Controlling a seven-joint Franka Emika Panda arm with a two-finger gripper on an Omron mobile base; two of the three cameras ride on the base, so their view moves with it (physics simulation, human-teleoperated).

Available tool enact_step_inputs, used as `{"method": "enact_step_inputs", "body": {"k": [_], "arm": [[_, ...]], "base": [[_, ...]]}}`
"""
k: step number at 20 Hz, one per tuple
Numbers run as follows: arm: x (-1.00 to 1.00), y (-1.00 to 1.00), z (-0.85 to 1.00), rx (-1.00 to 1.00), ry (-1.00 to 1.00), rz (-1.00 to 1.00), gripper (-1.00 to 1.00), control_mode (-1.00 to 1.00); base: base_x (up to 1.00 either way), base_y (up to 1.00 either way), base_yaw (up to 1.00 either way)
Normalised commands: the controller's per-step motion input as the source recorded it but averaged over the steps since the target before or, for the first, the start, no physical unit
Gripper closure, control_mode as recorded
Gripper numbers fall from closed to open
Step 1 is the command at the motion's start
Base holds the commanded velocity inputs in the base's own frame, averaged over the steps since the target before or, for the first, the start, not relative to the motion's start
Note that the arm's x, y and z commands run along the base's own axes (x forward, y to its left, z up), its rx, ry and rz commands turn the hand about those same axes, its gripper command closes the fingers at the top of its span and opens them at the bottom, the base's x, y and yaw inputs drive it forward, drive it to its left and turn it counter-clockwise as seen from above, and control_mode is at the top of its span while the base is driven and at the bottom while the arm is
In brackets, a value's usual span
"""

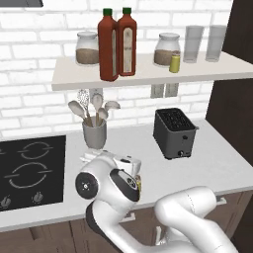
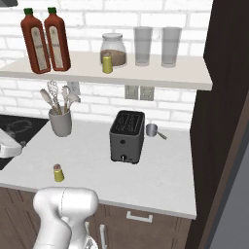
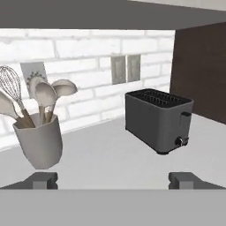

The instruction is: Put the shaker and condiment bottle from the counter next to their counterparts in the cabinet.

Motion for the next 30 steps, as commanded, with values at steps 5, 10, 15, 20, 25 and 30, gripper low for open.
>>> {"method": "enact_step_inputs", "body": {"k": [5,10,15,20,25,30], "arm": [[-0.01,-0.17,-0.66,0.00,0.00,-0.17,-1.00,-1.00],[0.00,-0.09,-0.52,0.01,0.00,-0.19,-1.00,-1.00],[0.00,-0.10,-0.37,0.03,0.00,-0.19,-1.00,-1.00],[0.00,-0.06,-0.32,0.01,0.00,-0.15,-1.00,-1.00],[0.00,-0.10,-0.11,0.01,0.01,-0.11,-1.00,-1.00],[0.00,-0.05,-0.26,0.00,0.01,-0.09,-1.00,-1.00]], "base": [[0.00,0.00,0.00],[0.00,0.00,0.00],[0.00,0.00,0.00],[0.00,0.00,0.00],[0.00,0.00,0.00],[0.00,0.00,0.00]]}}
